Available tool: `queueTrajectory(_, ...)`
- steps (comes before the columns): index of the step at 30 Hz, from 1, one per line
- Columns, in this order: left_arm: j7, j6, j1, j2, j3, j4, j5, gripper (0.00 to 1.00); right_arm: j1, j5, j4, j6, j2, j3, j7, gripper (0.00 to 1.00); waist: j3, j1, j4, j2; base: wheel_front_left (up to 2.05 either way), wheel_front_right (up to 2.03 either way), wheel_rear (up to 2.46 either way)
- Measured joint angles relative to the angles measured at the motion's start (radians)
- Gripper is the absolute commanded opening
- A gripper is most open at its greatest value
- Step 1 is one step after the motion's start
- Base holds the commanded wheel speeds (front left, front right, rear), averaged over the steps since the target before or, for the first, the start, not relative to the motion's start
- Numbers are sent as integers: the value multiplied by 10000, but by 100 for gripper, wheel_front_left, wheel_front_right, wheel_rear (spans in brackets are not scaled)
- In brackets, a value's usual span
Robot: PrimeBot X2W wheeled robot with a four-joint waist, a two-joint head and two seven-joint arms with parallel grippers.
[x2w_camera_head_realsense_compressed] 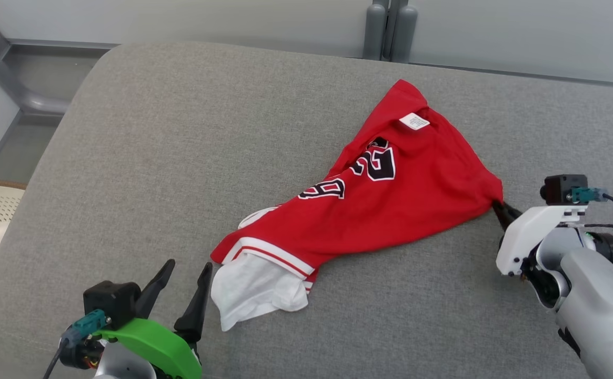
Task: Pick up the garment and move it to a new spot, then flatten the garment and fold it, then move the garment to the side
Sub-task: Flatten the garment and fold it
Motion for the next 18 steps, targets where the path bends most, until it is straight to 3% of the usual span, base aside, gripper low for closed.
queueTrajectory(7, 33, 2, 12, -25, -115, -71, -4, 100, -1026, -313, -683, -2, -201, 690, -508, 0, -80, 0, -11, 0, 0, 0, 0)
queueTrajectory(15, 10, -165, -330, -311, -357, 207, -4, 100, -2499, -552, 167, 0, 792, 1722, 213, 0, 429, 0, 377, 0, 0, 0, 0)
queueTrajectory(16, -10, -182, -369, -372, -380, 274, -4, 100, -2617, -550, 395, 0, 918, 1818, 240, 35, 485, 0, 460, 0, 0, 0, 0)
queueTrajectory(17, -54, -228, -402, -424, -401, 355, -4, 100, -2713, -550, 681, 0, 1024, 1898, 307, 86, 536, 0, 545, 0, 0, 0, 0)
queueTrajectory(18, -59, -265, -436, -453, -430, 466, -6, 100, -2754, -548, 947, 0, 1110, 1958, 314, 100, 577, 0, 626, 0, 0, 0, 0)
